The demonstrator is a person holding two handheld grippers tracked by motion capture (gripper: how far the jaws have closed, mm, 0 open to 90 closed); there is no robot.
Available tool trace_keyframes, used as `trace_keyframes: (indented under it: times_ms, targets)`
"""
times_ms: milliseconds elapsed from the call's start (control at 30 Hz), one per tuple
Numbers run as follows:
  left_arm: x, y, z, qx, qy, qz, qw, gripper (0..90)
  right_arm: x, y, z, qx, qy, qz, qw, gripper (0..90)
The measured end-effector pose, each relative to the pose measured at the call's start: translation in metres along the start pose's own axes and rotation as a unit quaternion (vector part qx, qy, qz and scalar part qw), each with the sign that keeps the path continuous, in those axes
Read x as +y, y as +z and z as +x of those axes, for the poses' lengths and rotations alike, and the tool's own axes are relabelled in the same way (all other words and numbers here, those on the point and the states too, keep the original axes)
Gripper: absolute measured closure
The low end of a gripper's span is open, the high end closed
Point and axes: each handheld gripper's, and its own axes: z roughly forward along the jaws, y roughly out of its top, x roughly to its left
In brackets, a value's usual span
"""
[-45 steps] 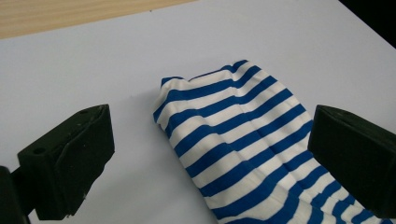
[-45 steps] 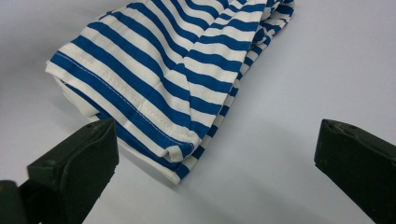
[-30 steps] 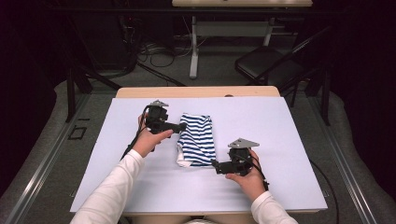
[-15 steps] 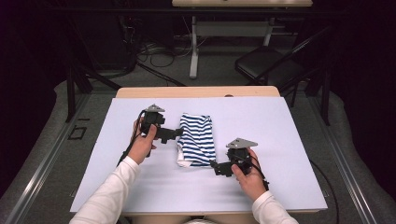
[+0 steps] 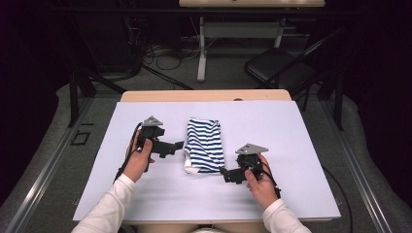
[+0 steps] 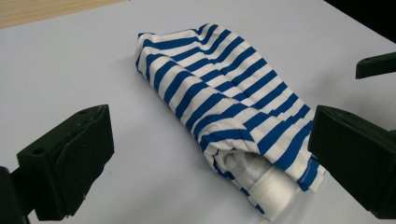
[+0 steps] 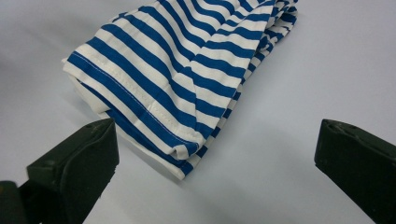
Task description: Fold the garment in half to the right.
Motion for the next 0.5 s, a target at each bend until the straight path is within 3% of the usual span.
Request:
trace_keyframes:
  times_ms: [500]
  targets:
    - [-0.036, -0.020, 0.001, -0.009, -0.008, -0.013, 0.9998, 0.6, -0.002, -0.005, 0.000, 0.001, -0.005, 0.002, 1.0000, 0.0]
